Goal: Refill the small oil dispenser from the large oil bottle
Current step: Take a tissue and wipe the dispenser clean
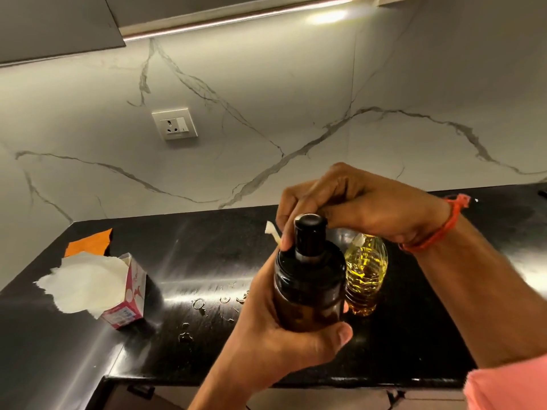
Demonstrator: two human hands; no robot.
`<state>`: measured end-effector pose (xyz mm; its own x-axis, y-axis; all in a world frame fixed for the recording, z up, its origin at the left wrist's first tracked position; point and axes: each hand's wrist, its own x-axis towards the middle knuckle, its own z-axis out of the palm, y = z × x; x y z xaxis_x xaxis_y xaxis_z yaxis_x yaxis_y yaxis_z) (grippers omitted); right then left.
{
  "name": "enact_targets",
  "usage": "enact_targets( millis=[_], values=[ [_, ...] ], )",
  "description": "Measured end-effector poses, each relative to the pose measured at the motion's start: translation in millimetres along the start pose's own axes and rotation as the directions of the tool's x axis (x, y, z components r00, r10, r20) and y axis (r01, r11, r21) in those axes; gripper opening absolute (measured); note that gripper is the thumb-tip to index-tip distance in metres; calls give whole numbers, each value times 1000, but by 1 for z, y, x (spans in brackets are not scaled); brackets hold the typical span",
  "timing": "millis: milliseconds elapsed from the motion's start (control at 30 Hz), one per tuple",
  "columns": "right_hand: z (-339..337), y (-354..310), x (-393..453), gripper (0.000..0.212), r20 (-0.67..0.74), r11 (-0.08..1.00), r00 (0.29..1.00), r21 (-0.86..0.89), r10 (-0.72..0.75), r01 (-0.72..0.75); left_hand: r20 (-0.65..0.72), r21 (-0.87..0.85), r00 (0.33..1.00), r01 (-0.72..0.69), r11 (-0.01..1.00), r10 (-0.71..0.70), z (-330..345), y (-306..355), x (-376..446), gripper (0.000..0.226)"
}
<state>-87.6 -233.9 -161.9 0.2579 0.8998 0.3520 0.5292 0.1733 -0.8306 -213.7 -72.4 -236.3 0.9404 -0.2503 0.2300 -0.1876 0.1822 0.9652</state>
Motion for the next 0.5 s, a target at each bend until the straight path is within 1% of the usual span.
enact_targets(
  millis=[67,167,300,400,467,500],
  values=[
    [-2,4,-6,22,-39,999,999,49,9,-7,-29,4,1000,-4,1000,4,-2,0,-1,57],
    [5,10,-19,18,-184,997,982,69,48,-36,-114,58,993,-18,998,25,-4,1,-5,57],
    [28,9,-33,16,-417,997,907,66,55,-30,-257,121,964,-40,992,70,1,1,-5,52],
    [49,5,-39,21,-569,994,822,-75,19,-74,-362,153,929,-16,988,71,0,1,-2,50],
    [62,0,-39,25,-643,962,765,-227,-33,-150,-404,167,912,1,986,68,-1,-1,-1,51],
    [68,-2,-37,24,-663,926,744,-326,-81,-189,-411,166,909,-3,986,72,-1,-2,-1,51]
  ],
)
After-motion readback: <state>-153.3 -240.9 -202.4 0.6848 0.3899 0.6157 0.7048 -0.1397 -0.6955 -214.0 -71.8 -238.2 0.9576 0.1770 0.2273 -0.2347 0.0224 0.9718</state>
